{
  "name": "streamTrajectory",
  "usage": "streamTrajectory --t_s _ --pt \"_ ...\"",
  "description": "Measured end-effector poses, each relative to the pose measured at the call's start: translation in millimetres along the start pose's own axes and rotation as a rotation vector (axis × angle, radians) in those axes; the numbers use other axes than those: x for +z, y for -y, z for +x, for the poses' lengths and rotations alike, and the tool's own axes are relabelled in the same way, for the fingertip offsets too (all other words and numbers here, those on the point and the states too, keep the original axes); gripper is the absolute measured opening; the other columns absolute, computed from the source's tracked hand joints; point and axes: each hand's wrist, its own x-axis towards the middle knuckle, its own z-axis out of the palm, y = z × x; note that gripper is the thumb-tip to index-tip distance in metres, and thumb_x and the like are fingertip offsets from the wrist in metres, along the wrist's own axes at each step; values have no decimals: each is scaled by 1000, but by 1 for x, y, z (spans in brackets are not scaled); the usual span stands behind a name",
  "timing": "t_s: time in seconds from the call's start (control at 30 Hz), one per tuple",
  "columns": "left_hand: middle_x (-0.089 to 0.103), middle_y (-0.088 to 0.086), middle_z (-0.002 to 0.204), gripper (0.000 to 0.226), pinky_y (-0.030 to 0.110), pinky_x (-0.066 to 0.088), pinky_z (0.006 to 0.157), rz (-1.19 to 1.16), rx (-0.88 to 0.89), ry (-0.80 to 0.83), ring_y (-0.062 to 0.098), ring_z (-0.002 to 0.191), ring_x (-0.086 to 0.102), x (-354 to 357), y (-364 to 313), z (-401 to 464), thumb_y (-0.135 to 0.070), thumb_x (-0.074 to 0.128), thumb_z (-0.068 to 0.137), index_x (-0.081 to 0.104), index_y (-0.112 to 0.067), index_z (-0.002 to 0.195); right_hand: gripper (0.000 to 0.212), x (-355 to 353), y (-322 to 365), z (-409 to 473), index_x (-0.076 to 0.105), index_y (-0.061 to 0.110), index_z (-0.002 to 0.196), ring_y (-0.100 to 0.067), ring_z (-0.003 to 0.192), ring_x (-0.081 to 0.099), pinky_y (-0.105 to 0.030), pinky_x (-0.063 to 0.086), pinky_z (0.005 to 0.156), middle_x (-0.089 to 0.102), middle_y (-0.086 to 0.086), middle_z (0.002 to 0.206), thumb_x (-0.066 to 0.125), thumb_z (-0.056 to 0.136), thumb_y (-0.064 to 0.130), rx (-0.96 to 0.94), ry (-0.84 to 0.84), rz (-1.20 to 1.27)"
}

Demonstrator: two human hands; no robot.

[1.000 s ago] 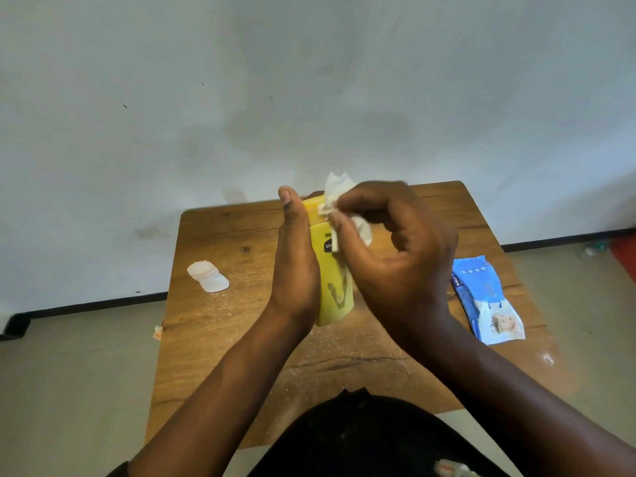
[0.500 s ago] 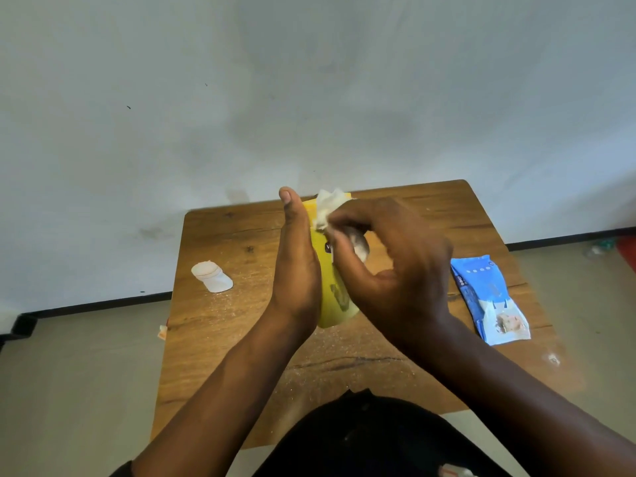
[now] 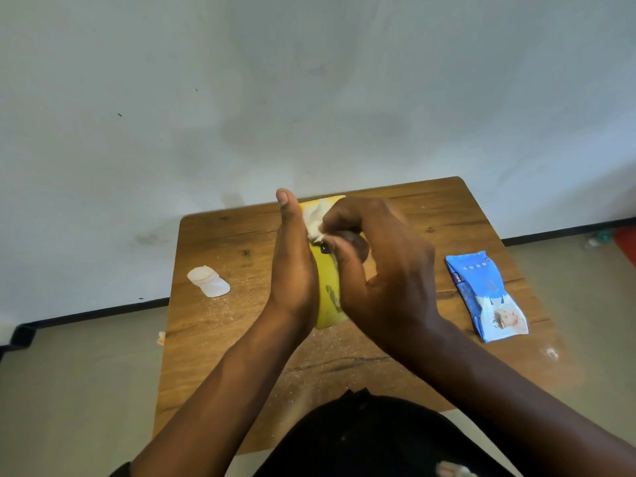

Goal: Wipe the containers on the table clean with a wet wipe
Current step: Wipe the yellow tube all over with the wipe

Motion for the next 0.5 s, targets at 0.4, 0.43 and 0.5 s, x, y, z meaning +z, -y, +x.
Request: streamTrajectory --t_s 0.4,0.43,0.5 --pt "68 24 94 72 39 59 76 12 32 19 36 89 68 -1 -8 0 -64 20 103 69 -11 98 17 -8 -4 9 69 0 99 -22 84 67 -25 53 72 70 -7 92 75 87 -10 16 -36 15" --pt "66 18 88 69 34 58 72 2 32 18 29 83 68 0 -6 0 -63 22 103 68 -12 93 18 -7 0 9 70 0 100 -20 86 66 -14 48 76 71 -8 92 75 86 -11 0 -22 6" --pt "64 8 80 65 30 57 71 -13 41 14 20 79 67 1 -5 1 -60 25 105 67 -15 84 18 -5 5 8 71 -1 101 -15 89 63 -5 39 82 72 -9 93 74 86 -11 -37 3 -13"
